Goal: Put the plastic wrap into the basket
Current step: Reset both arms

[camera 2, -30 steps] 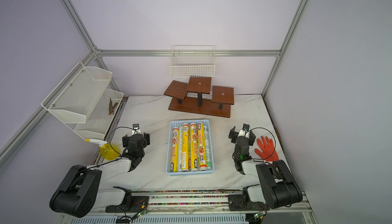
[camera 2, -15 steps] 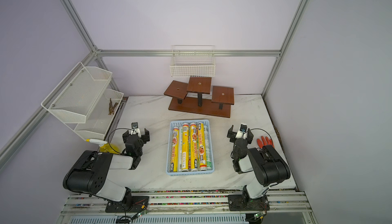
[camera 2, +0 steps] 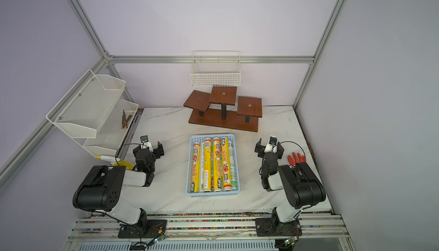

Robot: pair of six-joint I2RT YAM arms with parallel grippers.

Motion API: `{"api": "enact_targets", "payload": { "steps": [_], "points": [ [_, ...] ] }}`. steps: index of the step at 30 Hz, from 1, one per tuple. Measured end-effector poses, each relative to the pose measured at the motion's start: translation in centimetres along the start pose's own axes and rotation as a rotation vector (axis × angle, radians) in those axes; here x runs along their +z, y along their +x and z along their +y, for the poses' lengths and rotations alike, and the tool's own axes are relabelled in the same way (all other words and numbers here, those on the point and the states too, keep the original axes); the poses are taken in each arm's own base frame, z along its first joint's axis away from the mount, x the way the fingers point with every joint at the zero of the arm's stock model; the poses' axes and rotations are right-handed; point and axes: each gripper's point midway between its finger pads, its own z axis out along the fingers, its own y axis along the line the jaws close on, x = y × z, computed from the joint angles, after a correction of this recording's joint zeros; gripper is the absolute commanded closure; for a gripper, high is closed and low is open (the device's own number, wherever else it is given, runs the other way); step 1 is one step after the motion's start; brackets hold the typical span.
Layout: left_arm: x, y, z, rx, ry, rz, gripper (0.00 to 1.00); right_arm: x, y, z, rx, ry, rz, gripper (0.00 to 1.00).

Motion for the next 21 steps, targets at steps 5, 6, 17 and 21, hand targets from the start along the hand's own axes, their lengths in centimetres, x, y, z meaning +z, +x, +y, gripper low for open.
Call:
{"api": "enact_targets", "payload": {
  "steps": [5, 6, 17, 21],
  "points": [
    [0.00, 0.23, -0.10, -0.004, 0.006, 0.009, 0.00, 0.24, 0.48, 0.13, 0.002, -0.023, 0.025, 0.00],
    [0.00, 0.24, -0.11, -0.004, 0.007, 0.010, 0.00, 0.24, 0.51, 0.23, 0.002, -0.030, 0.027, 0.00],
    [0.00, 0.36, -0.19, -0.002, 0.011, 0.014, 0.00, 0.23, 0.60, 0.55, 0.002, -0.048, 0.031, 0.00],
    [-0.01, 0.34, -0.24, -0.002, 0.014, 0.014, 0.00, 0.23, 0.60, 0.56, 0.002, -0.048, 0.031, 0.00]
  ]
}}
